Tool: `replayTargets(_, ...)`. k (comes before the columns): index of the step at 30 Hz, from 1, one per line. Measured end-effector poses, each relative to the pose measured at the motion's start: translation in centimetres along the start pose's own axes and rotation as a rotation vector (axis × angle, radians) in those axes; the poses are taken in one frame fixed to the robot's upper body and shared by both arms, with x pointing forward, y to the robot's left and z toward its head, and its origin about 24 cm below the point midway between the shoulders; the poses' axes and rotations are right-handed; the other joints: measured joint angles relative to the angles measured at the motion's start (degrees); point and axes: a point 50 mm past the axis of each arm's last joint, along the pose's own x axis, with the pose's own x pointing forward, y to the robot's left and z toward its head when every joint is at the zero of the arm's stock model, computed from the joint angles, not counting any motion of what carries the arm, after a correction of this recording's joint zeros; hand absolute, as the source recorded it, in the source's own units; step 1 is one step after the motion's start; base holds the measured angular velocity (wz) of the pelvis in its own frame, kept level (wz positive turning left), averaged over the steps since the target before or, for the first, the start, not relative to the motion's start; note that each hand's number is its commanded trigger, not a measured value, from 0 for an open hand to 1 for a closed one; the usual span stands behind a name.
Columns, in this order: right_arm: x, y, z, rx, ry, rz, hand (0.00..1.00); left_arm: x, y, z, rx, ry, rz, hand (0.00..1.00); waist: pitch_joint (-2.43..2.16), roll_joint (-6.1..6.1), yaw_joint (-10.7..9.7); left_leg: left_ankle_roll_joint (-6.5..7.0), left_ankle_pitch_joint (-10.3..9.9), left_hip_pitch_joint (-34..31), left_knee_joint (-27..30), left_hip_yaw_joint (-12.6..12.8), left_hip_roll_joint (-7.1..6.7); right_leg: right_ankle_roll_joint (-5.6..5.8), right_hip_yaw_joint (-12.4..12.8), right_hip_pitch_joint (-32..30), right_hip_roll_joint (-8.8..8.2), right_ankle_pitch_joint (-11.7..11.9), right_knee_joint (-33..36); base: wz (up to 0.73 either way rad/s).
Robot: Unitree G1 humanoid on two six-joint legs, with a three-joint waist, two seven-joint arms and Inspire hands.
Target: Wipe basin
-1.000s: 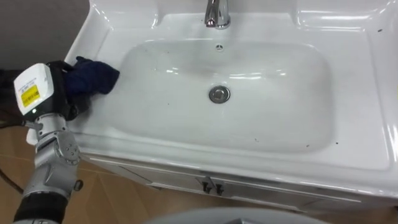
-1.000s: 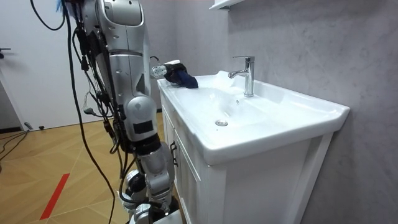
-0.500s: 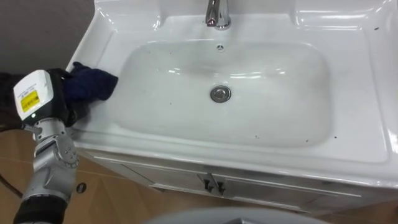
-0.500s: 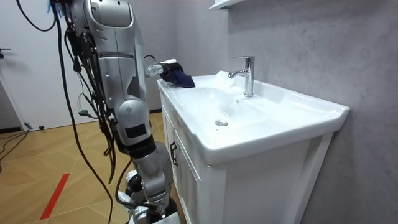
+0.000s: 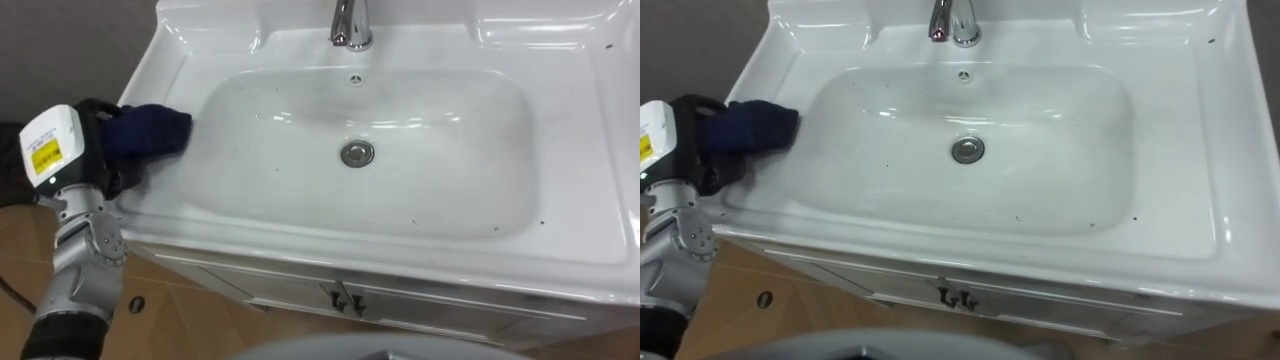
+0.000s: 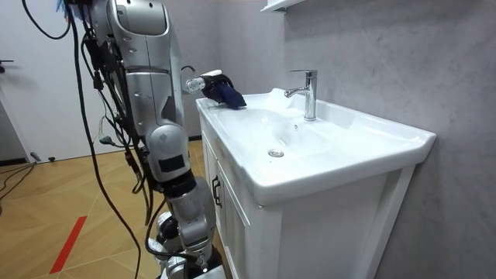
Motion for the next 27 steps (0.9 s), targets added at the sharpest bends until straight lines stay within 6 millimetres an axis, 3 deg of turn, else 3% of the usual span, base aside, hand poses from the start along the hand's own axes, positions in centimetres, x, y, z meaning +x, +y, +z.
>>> replayTargets(11, 0.0, 0.0, -0.1, -0.005, 0.008, -0.002, 0.00, 0.0, 0.0, 0.0, 0.004, -0.003, -0.005, 0.00, 0.06, -0.13, 0.1, 0.00, 0.0, -0.1, 0.0, 0.0, -0.03, 0.00, 0.3, -0.1, 0.00, 0.0, -0.1, 0.00)
replayTargets(18, 0.0, 0.0, -0.2, -0.004, 0.016, 0.006, 0.00, 0.3, 0.8, 1.0, 0.024, -0.050, 0.026, 0.00, -0.33, -0.15, 1.5, 0.00, 0.0, 0.0, 0.1, 0.0, -0.06, 0.00, 0.9, -0.3, -0.02, 0.0, 0.0, -0.04)
replayTargets(27, 0.0, 0.0, -0.3, -0.002, 0.017, 0.007, 0.00, -0.1, 0.7, 0.5, 0.041, -0.018, -0.001, 0.00, -0.46, 0.01, 1.6, 0.00, 0.0, 0.1, 0.0, -0.2, -0.08, 0.00, 0.8, -0.2, -0.02, 0.0, 0.0, 0.00)
